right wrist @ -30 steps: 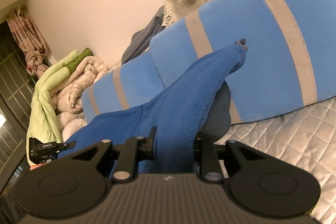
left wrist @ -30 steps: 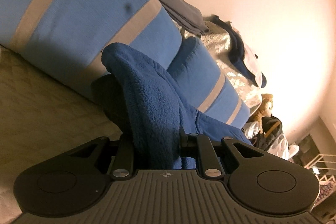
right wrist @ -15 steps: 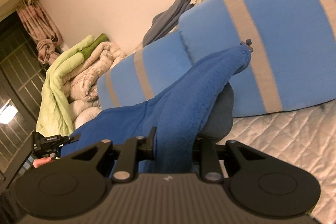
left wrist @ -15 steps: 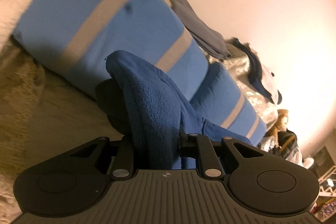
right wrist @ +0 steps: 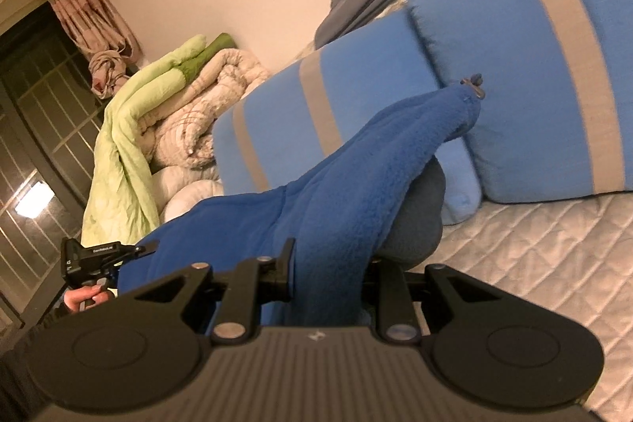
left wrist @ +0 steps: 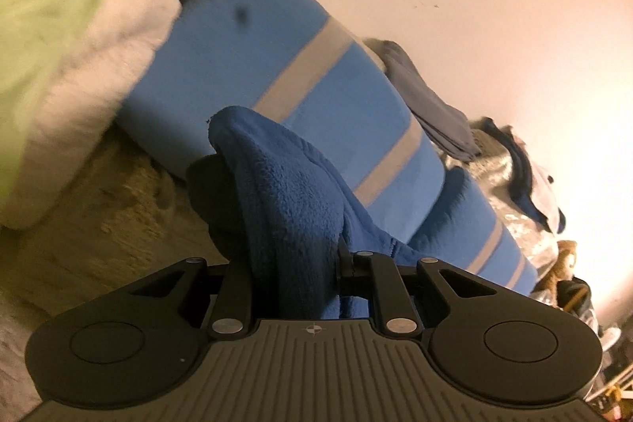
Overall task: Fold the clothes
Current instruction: 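Lift the held blue fleece with both grippers and fold it over the bundle, then lay the folded fleece down and open both grippers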
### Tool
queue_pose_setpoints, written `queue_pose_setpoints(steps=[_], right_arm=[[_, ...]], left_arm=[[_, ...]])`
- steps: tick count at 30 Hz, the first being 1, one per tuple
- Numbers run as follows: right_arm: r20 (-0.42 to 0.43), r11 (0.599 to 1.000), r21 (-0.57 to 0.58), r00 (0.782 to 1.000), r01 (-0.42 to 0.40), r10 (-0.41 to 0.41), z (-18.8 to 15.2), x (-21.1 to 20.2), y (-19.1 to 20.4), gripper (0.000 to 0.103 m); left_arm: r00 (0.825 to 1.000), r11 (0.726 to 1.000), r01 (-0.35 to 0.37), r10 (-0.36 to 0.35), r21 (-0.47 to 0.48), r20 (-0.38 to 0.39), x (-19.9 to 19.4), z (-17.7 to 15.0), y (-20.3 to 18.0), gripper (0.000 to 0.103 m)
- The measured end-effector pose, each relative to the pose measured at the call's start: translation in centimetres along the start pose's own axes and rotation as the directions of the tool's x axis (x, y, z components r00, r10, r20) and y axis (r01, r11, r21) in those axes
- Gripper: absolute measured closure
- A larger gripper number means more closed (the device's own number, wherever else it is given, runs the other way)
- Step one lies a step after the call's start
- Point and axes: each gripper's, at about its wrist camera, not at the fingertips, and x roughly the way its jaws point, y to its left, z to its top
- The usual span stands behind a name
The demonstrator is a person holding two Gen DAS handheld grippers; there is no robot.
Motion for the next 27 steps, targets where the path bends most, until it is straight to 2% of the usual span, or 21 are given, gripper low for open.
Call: queue_pose_setpoints(steps=[5, 6, 7, 8, 9, 10, 11, 12, 13, 14, 15, 16, 17, 18, 20, 23, 27], right_arm=[[0.004, 0.999, 0.009, 0.999, -0.034, 0.034, -0.1, 1.7, 1.0, 0.081], [-0.001, 1.000, 0.006, 1.000, -0.027, 0.027, -0.1, 2.2, 1.2, 0.080], [-0.007, 1.000, 0.002, 1.000, -0.017, 0.017, -0.1, 2.6, 1.4, 0.075], [-0.025, 0.999, -0.006, 0.999, 0.032, -0.032, -0.2, 3.4, 1.5, 0.068], [-0.048, 0.995, -0.014, 0.994, 0.095, -0.096, -0.3, 4.1, 1.3, 0.034], [-0.096, 0.986, -0.026, 0.981, 0.167, -0.168, -0.4, 5.2, 1.1, 0.004], [-0.126, 0.974, -0.035, 0.966, 0.224, -0.227, -0.5, 5.9, 1.0, 0.001], [-0.122, 0.962, -0.063, 0.954, 0.266, -0.272, -0.8, 6.0, 1.0, 0.001], [-0.116, 0.947, -0.091, 0.942, 0.307, -0.316, -1.0, 6.1, 1.1, 0.001], [-0.108, 0.938, -0.120, 0.935, 0.325, -0.337, -1.2, 6.0, 1.2, 0.001], [-0.105, 0.928, -0.154, 0.929, 0.338, -0.356, -1.4, 5.8, 1.3, 0.001], [-0.112, 0.918, -0.189, 0.921, 0.350, -0.374, -1.6, 5.8, 1.4, 0.001], [-0.123, 0.909, -0.216, 0.913, 0.357, -0.388, -1.8, 5.7, 1.5, 0.001], [-0.132, 0.903, -0.236, 0.909, 0.359, -0.396, -2.0, 5.6, 1.6, 0.001], [-0.150, 0.890, -0.277, 0.899, 0.362, -0.412, -2.4, 5.5, 1.6, 0.001], [-0.158, 0.894, -0.281, 0.901, 0.350, -0.403, -3.1, 5.1, 1.3, 0.001], [-0.166, 0.904, -0.254, 0.906, 0.343, -0.390, -4.2, 4.4, 0.7, 0.001]], left_arm=[[0.999, 0.998, -0.042, 0.041, 0.043, 0.023, -1.0, 1.4, 0.4, 0.084], [0.996, 0.994, -0.082, 0.080, 0.078, 0.029, -0.8, 1.5, 0.2, 0.082], [0.991, 0.984, -0.130, 0.127, 0.119, 0.038, -0.5, 1.5, 0.0, 0.075], [0.981, 0.971, -0.192, 0.186, 0.146, 0.050, 0.1, 1.5, 0.0, 0.072], [0.966, 0.954, -0.259, 0.255, 0.154, 0.046, 0.9, 1.4, 0.3, 0.067], [0.949, 0.939, -0.312, 0.315, 0.146, 0.004, 2.0, 1.2, 0.8, 0.066], [0.928, 0.923, -0.359, 0.369, 0.137, -0.049, 3.1, 1.1, 1.4, 0.065], [0.895, 0.896, -0.417, 0.434, 0.152, -0.100, 4.3, 0.8, 1.8, 0.063], [0.853, 0.854, -0.484, 0.509, 0.191, -0.112, 5.2, 0.2, 1.9, 0.056], [0.823, 0.814, -0.531, 0.562, 0.238, -0.085, 5.7, -0.3, 1.8, 0.051], [0.806, 0.779, -0.559, 0.591, 0.285, -0.035, 5.9, -0.8, 1.6, 0.044], [0.798, 0.758, -0.574, 0.603, 0.310, 0.006, 5.9, -1.1, 1.4, 0.035], [0.791, 0.743, -0.587, 0.612, 0.322, 0.030, 5.9, -1.3, 1.3, 0.032], [0.788, 0.736, -0.590, 0.615, 0.331, 0.035, 5.9, -1.4, 1.3, 0.030], [0.793, 0.735, -0.574, 0.609, 0.362, 0.021, 6.0, -1.4, 1.1, 0.029], [0.796, 0.728, -0.572, 0.604, 0.378, 0.042, 5.8, -1.6, 0.7, 0.029], [0.823, 0.766, -0.552, 0.564, 0.330, 0.070, 5.1, -1.4, 0.7, 0.029]])
